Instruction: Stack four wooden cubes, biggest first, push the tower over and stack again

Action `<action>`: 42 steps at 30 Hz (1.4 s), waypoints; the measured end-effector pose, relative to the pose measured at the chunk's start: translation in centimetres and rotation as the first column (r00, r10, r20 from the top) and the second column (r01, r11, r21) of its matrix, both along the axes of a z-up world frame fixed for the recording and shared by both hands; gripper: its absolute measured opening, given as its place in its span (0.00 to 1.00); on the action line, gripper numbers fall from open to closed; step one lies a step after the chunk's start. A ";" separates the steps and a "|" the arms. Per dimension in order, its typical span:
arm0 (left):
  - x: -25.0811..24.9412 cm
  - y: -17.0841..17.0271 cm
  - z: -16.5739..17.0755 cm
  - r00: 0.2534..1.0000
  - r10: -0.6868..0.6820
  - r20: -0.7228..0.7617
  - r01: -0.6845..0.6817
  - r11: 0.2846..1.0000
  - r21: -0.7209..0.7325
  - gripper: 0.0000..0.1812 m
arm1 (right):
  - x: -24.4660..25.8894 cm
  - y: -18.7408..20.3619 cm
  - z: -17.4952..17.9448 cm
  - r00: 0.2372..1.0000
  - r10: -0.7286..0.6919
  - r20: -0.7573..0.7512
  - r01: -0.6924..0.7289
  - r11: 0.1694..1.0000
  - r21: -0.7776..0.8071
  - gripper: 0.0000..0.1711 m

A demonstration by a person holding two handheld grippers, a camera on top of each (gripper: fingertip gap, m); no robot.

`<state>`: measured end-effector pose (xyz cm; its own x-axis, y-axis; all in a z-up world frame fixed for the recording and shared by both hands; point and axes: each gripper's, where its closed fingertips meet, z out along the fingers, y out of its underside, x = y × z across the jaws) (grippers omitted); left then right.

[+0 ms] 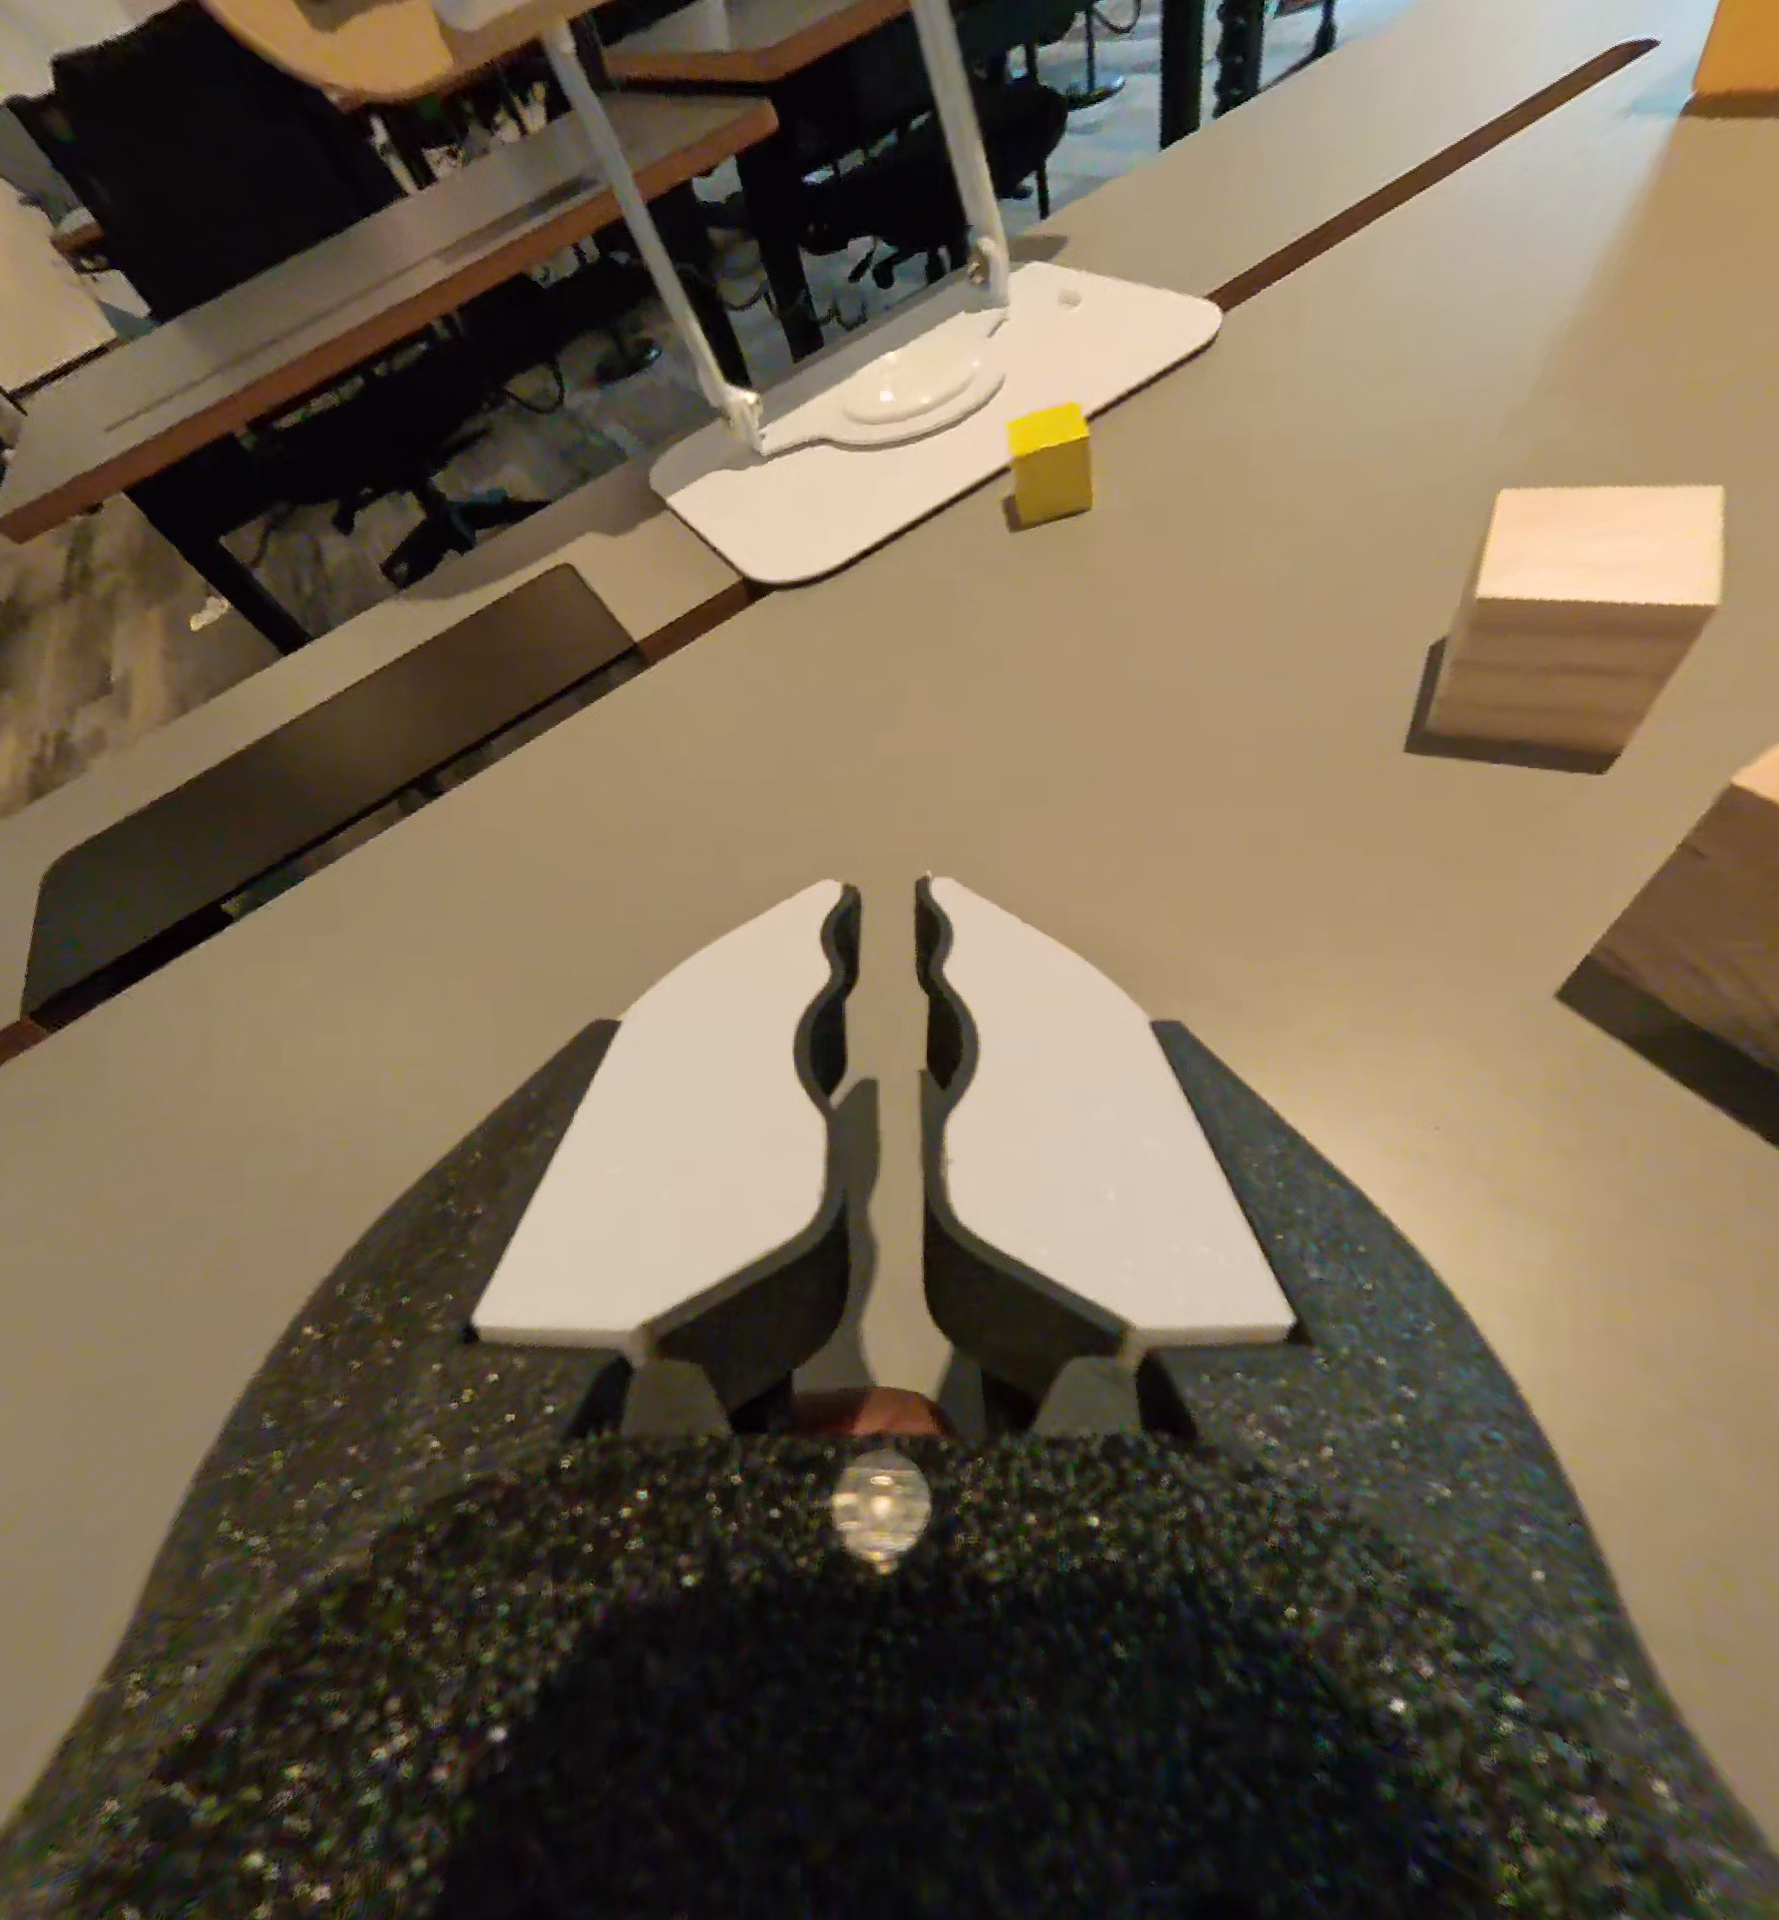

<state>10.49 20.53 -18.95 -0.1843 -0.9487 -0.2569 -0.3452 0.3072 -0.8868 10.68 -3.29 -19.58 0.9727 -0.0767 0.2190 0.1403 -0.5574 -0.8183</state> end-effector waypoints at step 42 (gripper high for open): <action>0.0 -0.6 -0.8 0.998 -0.023 -0.051 0.025 0.999 0.031 0.08 | 4.6 8.7 -2.2 0.987 -0.096 -0.128 0.092 0.995 -0.032 0.43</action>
<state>10.51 19.92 -19.78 -0.2202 -0.9354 -0.2766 -0.3814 0.3436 -0.8582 15.28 5.37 -21.79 0.9817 -0.1652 0.0948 -0.0199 -0.5839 -0.8116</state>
